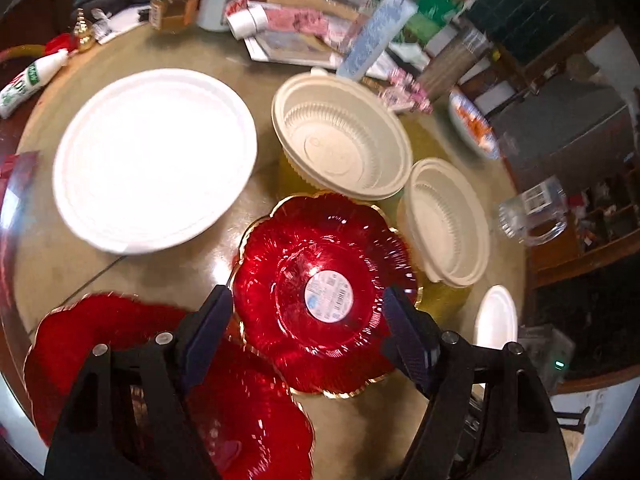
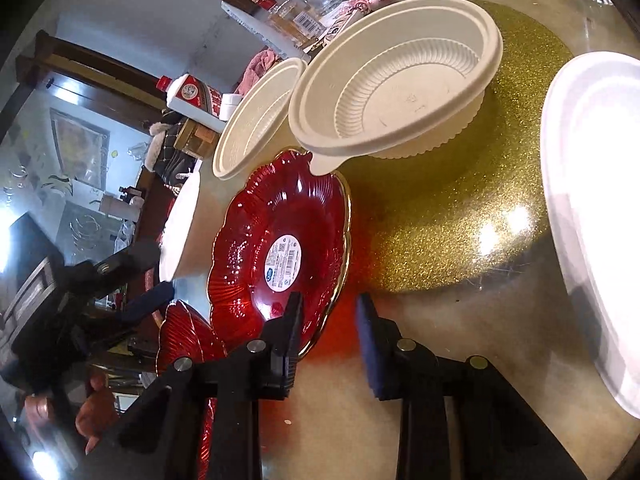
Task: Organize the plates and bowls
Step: 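Grasp the rim of the small labelled red plate with both grippers, then lift the small red plate and lower it onto the large red plate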
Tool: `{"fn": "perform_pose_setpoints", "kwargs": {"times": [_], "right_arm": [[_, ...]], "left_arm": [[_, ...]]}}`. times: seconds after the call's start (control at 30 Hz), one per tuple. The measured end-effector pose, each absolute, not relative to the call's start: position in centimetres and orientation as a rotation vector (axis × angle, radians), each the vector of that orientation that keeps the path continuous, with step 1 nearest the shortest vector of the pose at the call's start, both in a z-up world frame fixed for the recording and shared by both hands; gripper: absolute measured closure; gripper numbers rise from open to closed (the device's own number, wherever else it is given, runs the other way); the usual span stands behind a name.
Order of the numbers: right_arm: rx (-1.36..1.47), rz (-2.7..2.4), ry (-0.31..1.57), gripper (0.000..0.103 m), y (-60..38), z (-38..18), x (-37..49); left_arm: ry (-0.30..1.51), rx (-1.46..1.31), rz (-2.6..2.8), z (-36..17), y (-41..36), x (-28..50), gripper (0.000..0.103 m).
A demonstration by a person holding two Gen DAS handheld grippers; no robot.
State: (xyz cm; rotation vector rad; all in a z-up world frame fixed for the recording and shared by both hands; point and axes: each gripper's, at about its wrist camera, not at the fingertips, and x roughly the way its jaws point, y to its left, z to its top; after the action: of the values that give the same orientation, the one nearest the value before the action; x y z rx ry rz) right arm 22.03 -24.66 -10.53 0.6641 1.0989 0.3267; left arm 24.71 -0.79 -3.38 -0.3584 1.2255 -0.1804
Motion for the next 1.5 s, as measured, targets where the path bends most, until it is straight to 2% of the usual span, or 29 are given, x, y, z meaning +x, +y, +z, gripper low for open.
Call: {"fn": "perform_pose_setpoints", "kwargs": {"times": [0.1,0.17,0.2,0.23,0.27,0.33,0.4,0.57,0.67,0.97,1.5], "right_arm": [[0.654,0.316,1.093,0.075,-24.7,-10.5,22.1],[0.638,0.310,1.093,0.077,-24.4,-10.5,22.4],[0.629,0.309,1.094,0.078,-24.2,-10.5,22.6],[0.619,0.304,1.099,0.085,-24.0,-10.5,22.8],[0.611,0.289,1.099,0.088,-23.9,-10.6,22.9],[0.605,0.274,1.090,0.090,-24.2,-10.5,23.0],[0.609,0.261,1.081,0.091,-24.5,-10.6,23.1],[0.596,0.247,1.066,0.092,-24.7,-10.5,22.8],[0.601,0.242,1.058,0.092,-25.0,-10.5,22.7],[0.579,0.236,1.012,0.092,-25.3,-9.6,22.0],[0.547,0.282,0.847,0.093,-24.9,-4.6,17.8]], "left_arm": [[1.286,-0.326,-0.147,-5.6,-0.7,26.2,0.028],[1.303,-0.334,-0.139,-6.4,-0.4,26.7,0.034],[1.300,-0.328,-0.131,-6.4,-0.4,26.7,0.041],[1.306,-0.312,-0.127,-6.5,-0.6,26.7,0.052],[1.304,-0.272,-0.115,-6.4,-0.8,26.6,0.058],[1.291,-0.195,-0.084,-6.3,-1.2,26.4,0.082],[1.288,-0.156,-0.074,-6.4,-1.5,26.2,0.090],[1.275,-0.111,-0.084,-6.5,-1.8,25.8,0.092],[1.271,-0.106,-0.091,-6.6,-1.8,25.8,0.098],[1.240,-0.106,-0.102,-5.6,-2.2,25.4,0.098],[1.008,-0.102,-0.124,2.2,-1.2,20.0,0.099]]}}
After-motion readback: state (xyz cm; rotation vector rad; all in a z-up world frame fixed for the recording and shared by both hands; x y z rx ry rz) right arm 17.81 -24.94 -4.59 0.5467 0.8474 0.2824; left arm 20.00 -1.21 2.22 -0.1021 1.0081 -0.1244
